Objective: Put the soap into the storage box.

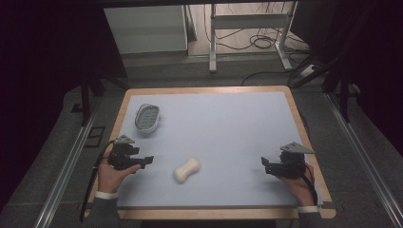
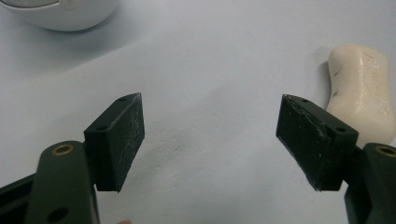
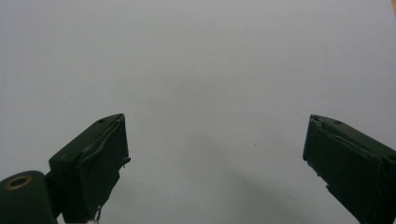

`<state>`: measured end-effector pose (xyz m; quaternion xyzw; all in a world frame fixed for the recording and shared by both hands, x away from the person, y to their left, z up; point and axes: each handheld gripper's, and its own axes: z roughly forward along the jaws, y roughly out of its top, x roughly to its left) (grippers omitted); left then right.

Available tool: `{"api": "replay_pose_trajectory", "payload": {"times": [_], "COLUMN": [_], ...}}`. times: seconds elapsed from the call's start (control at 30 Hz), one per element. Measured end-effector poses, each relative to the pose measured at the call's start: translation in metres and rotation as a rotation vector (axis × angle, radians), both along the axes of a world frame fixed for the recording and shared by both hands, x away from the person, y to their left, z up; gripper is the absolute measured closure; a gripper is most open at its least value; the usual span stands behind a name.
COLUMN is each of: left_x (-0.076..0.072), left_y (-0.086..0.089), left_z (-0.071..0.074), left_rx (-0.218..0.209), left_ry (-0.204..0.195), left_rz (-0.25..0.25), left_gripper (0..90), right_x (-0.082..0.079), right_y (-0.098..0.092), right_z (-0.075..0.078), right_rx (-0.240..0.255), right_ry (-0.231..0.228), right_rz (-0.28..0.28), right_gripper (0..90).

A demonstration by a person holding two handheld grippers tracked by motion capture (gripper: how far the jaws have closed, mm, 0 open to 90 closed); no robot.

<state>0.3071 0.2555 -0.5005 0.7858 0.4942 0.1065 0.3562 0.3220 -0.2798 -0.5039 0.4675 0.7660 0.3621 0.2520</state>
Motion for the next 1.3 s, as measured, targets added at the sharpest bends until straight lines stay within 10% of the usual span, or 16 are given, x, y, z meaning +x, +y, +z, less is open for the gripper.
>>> {"api": "replay_pose_trajectory", "payload": {"times": [1.3], "left_x": [-0.003], "left_y": [0.0], "left_z": [0.006], "left_rx": [0.023], "left_ry": [-0.03], "left_rz": [-0.021], "left_gripper": [25.3], "right_x": [-0.004], "right_y": [-0.013], "right_z": [0.0], "right_rx": [-0.001], "right_ry": [-0.006], "right_rz": [-0.036], "right_gripper": [8.1]}}
